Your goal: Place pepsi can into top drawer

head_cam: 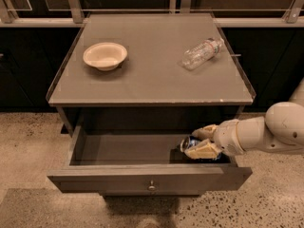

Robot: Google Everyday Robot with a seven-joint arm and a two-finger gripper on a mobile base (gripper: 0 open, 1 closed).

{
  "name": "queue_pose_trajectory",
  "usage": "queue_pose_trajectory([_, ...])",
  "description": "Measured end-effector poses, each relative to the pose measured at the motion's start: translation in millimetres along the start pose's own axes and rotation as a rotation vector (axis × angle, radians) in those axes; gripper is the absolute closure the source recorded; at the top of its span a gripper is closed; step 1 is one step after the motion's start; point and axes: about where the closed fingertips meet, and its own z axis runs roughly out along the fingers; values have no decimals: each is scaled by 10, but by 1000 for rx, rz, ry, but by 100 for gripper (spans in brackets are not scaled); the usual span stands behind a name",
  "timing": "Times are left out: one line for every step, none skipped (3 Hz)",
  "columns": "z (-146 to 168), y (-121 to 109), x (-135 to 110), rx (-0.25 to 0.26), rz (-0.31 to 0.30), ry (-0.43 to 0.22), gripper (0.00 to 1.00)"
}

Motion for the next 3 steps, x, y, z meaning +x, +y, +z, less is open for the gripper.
queue_pose_trajectory([0, 0, 0, 0, 0, 0, 11])
queue_pose_trajectory([1, 0, 0, 0, 0, 0, 0])
queue_pose_trajectory([1, 1, -1, 0, 0, 0, 0])
